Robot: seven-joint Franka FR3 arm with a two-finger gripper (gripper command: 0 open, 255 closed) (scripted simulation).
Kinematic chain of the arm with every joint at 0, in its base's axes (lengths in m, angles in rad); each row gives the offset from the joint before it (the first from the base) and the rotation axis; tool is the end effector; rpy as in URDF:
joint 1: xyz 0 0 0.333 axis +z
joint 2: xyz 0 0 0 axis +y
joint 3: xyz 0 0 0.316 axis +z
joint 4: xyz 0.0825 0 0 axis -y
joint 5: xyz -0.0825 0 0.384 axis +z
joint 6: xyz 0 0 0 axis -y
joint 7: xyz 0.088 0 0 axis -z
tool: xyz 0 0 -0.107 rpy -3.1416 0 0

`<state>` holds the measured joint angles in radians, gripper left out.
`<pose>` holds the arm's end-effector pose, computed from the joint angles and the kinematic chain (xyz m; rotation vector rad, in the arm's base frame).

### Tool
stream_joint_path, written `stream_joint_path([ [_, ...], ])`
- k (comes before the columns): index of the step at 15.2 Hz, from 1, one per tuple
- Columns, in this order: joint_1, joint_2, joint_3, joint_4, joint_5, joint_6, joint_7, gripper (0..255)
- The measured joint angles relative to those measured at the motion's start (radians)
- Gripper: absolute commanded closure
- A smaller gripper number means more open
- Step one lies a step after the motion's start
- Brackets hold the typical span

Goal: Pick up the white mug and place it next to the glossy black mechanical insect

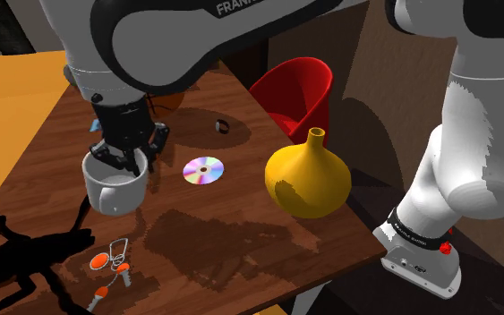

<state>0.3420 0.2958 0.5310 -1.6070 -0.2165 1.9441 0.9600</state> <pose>0.4540 0.4643 0.4837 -3.1055 0.0644 -0.1504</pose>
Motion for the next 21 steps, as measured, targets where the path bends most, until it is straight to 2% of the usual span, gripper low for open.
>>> stream_joint_path([
  [5,-0.005,0.007,-0.006,-0.042,-0.007,0.052,0.004,255],
  [10,-0.003,0.007,-0.005,-0.041,-0.007,0.051,0.006,255],
  [11,-0.002,0.009,-0.005,-0.04,-0.008,0.051,0.006,0],
  [17,0.001,0.018,-0.003,-0.043,-0.007,0.05,0.006,0],
  [21,0.001,-0.009,0.005,0.021,0.011,-0.036,-0.006,0],
])
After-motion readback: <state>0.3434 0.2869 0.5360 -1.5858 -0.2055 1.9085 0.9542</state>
